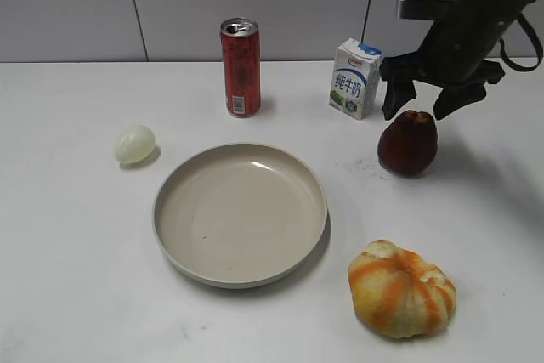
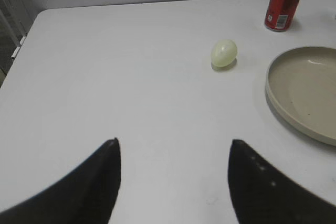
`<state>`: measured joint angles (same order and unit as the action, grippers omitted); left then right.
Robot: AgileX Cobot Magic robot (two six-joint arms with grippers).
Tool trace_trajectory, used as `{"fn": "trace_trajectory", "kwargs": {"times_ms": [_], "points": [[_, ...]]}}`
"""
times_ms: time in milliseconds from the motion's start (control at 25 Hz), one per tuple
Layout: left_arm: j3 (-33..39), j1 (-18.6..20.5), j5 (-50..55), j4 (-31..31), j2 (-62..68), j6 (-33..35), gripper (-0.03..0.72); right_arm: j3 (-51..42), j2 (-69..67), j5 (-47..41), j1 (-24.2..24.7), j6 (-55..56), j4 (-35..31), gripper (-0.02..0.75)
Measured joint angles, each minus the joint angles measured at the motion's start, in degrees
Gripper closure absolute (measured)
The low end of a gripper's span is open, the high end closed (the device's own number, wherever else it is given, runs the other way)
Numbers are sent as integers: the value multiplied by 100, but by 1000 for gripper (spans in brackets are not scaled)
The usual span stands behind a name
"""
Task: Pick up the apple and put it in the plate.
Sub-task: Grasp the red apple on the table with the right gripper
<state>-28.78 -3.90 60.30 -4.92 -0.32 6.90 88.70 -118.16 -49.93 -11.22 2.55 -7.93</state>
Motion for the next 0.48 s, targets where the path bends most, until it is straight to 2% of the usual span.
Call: {"fn": "trace_trajectory", "kwargs": {"times_ms": [480], "points": [[0,0,0,0,0,0,197,124,-411,-331,0,242,52,147]]}}
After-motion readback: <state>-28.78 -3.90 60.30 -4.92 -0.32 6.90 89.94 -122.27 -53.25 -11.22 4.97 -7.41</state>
